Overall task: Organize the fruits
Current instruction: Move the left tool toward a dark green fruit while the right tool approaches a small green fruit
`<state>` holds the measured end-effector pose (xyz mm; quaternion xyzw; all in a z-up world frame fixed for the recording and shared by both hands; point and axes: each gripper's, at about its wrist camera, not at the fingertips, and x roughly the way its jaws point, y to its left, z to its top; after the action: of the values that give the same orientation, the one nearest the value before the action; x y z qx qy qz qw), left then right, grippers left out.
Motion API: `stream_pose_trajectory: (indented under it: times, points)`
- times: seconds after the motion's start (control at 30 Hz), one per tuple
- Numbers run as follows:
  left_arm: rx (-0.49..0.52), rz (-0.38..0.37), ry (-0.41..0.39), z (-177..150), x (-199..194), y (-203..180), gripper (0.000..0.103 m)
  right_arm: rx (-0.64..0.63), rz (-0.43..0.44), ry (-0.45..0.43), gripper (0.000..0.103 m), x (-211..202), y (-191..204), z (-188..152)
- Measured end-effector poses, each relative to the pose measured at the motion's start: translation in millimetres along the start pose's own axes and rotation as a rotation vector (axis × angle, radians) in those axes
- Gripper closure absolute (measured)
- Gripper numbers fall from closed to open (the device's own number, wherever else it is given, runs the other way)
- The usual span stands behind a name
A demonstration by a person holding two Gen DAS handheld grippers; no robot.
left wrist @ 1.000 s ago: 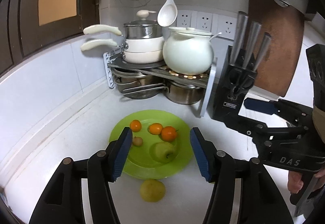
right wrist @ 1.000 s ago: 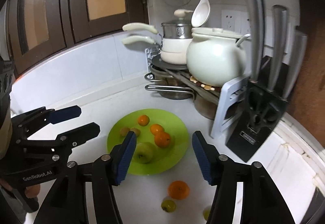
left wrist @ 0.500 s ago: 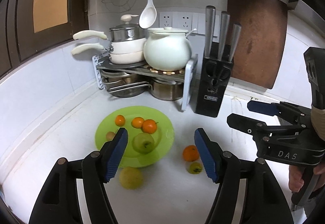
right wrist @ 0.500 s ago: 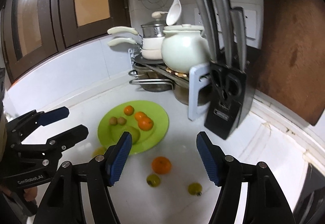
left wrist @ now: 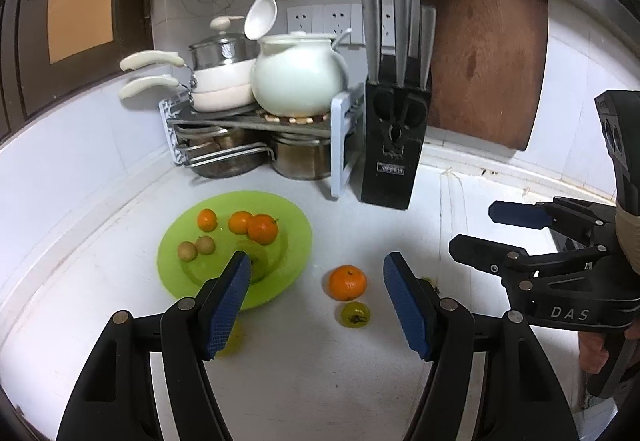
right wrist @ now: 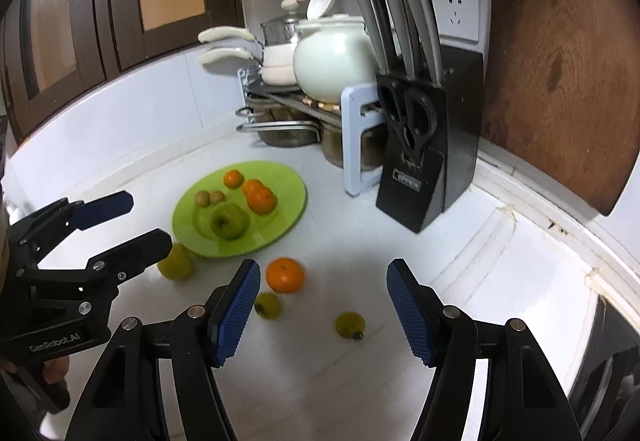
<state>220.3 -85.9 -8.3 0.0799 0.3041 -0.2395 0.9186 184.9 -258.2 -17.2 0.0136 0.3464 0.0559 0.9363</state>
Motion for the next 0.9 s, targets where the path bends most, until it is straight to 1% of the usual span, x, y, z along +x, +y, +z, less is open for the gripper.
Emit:
stream_pose_trajectory:
  times: [0.3, 0.6, 0.73, 0.9]
  points:
    - [0.007, -0.037, 0.070, -15, 29, -15, 0.035, 0.006, 0.008, 0.067, 0.037, 18, -15, -22]
    - [0.008, -0.066, 0.199, -34, 74, -19, 0.035, 0.027, 0.035, 0.149, 0.037, 49, -26, -40]
    - [0.002, -0.079, 0.243, -40, 88, -20, 0.036, 0.039, 0.053, 0.178, 0.037, 63, -30, -44]
    - [-0.001, -0.078, 0.275, -45, 103, -21, 0.036, 0.042, 0.067, 0.202, 0.042, 77, -32, -46]
